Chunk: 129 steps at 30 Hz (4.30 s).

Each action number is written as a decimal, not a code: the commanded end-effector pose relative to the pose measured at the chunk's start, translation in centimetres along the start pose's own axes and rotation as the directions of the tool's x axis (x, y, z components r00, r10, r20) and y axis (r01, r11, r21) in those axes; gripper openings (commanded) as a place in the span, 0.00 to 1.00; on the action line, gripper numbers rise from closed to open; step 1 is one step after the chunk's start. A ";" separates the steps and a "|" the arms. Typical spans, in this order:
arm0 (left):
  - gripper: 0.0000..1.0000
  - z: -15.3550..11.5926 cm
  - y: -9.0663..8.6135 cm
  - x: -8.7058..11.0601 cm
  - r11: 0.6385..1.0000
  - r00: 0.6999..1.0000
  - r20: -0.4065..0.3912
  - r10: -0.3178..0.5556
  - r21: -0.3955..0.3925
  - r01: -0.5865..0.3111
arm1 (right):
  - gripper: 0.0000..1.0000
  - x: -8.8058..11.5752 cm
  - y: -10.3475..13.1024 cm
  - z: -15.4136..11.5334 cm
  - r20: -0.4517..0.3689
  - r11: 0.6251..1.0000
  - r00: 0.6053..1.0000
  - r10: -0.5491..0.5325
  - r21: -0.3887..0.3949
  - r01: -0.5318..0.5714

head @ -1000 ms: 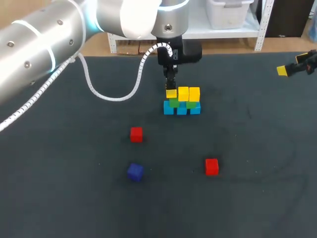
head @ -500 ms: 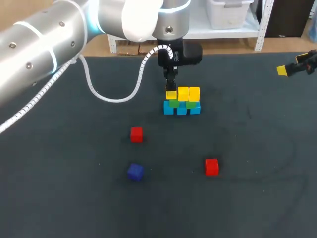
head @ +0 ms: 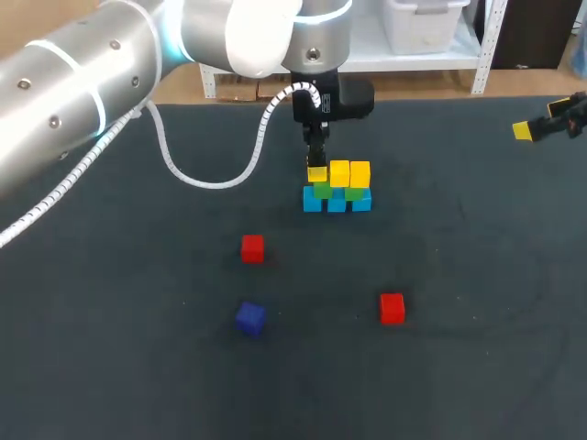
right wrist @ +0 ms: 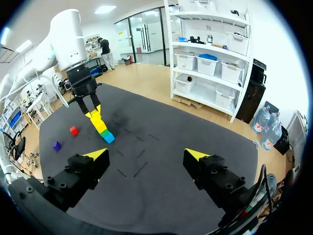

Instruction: Place the blue cubes, place green cubes on the blue cubes, place the yellow cubes on the green cubes, then place the red cubes on the yellow cubes, and place purple cube on the red cubes.

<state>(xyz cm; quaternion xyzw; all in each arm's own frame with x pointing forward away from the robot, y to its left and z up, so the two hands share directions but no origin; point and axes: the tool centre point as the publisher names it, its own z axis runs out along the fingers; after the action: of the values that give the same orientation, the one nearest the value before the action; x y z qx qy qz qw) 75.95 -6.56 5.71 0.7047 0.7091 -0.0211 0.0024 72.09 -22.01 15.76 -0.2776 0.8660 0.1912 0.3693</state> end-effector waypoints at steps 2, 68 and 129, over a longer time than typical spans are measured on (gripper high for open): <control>0.00 0.0 0.3 -0.1 1.000 1.000 -0.005 0.001 0.007 -0.001 | 1.00 0.0 -0.1 0.1 0.002 1.000 1.000 -0.001 -0.004 0.001; 0.69 -0.1 0.0 0.1 0.999 1.000 -0.020 -0.007 0.037 0.008 | 1.00 0.0 -0.1 0.1 0.002 1.000 1.000 -0.001 -0.004 0.001; 1.00 -2.2 -8.6 7.0 0.853 0.853 0.030 -0.522 -0.005 0.522 | 1.00 0.0 -0.1 0.1 0.002 1.000 1.000 -0.001 -0.004 0.001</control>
<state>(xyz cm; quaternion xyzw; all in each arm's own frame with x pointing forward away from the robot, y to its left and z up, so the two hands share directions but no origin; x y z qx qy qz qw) 69.40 -0.30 8.15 0.5095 0.8583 -0.0306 -0.0520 72.09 -22.01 15.76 -0.2776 0.8660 0.1912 0.3692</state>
